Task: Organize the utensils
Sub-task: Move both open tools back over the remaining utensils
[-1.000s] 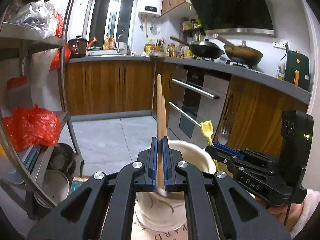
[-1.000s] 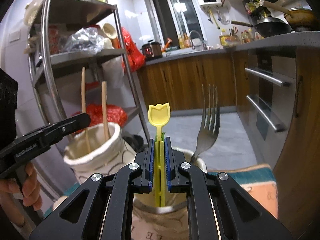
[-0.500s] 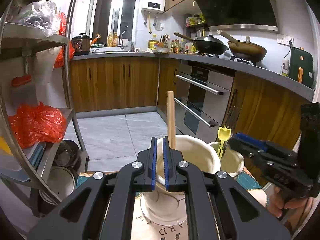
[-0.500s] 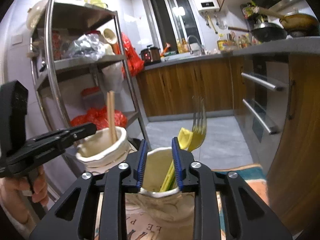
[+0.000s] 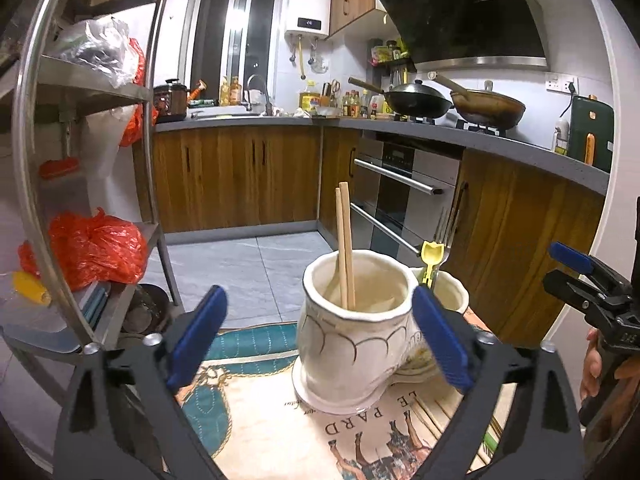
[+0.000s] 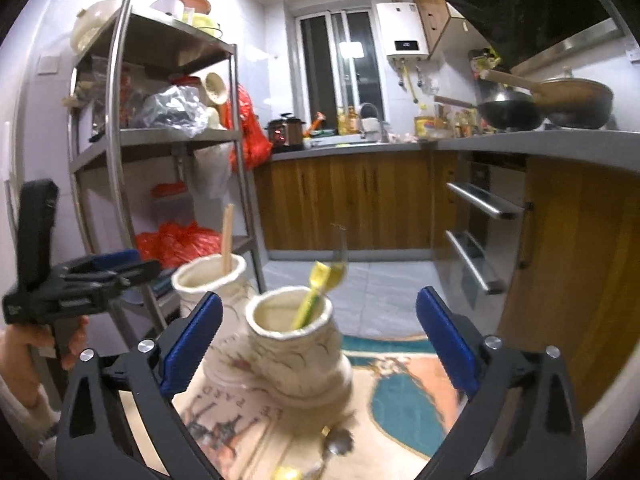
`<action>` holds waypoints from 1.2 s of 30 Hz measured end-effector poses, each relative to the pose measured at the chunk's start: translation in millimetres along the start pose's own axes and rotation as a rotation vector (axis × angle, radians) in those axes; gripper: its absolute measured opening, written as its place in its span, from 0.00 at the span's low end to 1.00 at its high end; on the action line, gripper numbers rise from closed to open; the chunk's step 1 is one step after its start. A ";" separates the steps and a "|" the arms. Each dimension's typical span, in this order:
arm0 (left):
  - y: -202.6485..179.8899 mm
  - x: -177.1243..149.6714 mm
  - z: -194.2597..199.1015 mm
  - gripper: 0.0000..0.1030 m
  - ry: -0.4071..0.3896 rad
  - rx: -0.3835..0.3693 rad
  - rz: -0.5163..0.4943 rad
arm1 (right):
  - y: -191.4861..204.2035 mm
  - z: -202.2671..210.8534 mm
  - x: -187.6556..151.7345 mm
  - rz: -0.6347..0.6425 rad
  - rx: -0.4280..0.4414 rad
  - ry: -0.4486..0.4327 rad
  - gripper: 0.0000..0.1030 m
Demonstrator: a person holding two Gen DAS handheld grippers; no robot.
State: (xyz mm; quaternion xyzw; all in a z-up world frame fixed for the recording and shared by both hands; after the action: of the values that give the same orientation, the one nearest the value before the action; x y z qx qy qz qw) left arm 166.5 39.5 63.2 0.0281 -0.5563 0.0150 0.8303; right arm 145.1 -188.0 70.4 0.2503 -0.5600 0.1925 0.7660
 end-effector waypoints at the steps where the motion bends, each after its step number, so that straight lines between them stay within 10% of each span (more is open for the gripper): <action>1: 0.7 -0.6 3.4 0.94 -0.005 0.006 0.000 | -3.1 3.6 -2.4 0.001 -0.016 0.005 0.95; 36: -74.4 -134.5 11.1 0.95 0.339 -0.072 -0.121 | -33.6 33.8 -98.7 -0.055 -0.143 0.297 0.95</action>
State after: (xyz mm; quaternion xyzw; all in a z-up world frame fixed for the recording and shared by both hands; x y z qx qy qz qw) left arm 109.2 -34.6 -59.3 0.0289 -0.4056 -0.0506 0.9122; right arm 109.2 -236.6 -21.1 0.1792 -0.4456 0.1659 0.8613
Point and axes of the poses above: each gripper's, at about its wrist camera, not at the fingertips, and z roughly against the way its jaws point, y to its left, x to its top, the point moved 8 cm from there along -z, roughly the way its jaws point, and after that the axes turned 11 degrees about x, right-handed, at the moved point
